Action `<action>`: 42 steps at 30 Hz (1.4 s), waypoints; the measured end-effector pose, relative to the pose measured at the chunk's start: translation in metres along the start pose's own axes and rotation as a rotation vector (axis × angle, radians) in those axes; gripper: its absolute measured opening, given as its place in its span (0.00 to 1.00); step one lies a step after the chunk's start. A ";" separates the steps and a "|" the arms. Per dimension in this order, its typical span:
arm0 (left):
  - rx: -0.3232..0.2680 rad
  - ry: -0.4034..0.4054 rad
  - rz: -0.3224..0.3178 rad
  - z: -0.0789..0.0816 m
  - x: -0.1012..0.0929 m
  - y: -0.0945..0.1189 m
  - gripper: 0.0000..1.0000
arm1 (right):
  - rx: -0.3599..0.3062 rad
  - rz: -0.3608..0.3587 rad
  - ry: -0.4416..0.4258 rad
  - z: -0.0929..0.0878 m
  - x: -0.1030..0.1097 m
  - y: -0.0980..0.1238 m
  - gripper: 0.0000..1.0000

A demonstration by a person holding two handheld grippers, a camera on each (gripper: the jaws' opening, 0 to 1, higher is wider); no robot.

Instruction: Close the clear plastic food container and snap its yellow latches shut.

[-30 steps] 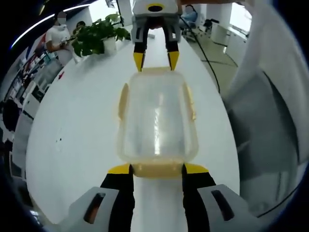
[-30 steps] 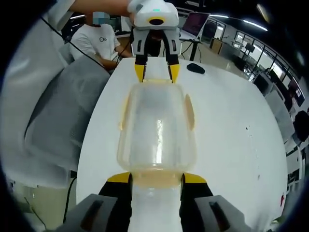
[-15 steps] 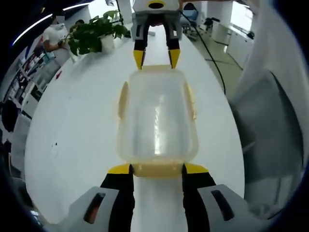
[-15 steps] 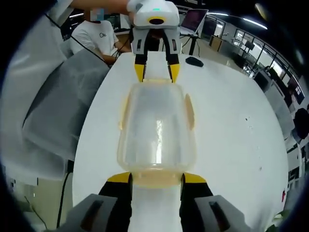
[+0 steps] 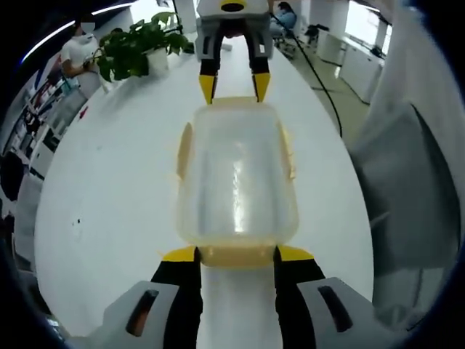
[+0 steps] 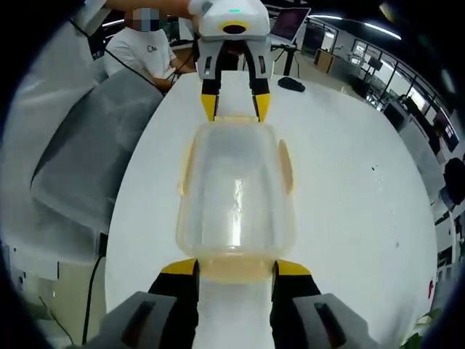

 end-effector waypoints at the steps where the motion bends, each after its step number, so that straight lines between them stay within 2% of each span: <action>1: 0.001 -0.005 0.003 0.000 0.001 -0.001 0.37 | -0.001 -0.005 0.001 0.000 0.000 0.000 0.36; 11: 0.024 -0.017 -0.002 -0.003 -0.001 -0.008 0.37 | -0.002 0.004 -0.003 -0.002 0.001 -0.006 0.37; 22: 0.000 0.004 -0.009 -0.006 0.000 -0.009 0.37 | 0.011 0.005 0.009 -0.004 0.000 -0.010 0.37; 34: 0.013 -0.012 -0.003 -0.006 -0.002 -0.009 0.38 | 0.016 -0.007 0.011 -0.003 0.000 -0.011 0.37; 39: 0.016 0.003 0.007 -0.006 -0.003 -0.009 0.38 | 0.029 -0.012 -0.001 -0.002 0.001 -0.011 0.38; 42: 0.011 0.015 -0.008 -0.008 -0.004 -0.008 0.38 | 0.035 0.001 -0.010 -0.001 0.002 -0.012 0.40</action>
Point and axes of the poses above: the point that each gripper's makers call its tool centre point, and the gripper's own axes: y roughly backward along the fingers, x roughly to its left, z roughly out of its top, the point moved 10 cm from there along y, roughly backward along the fingers, and after that the axes turned 1 degree about -z, right-handed, at the moved point
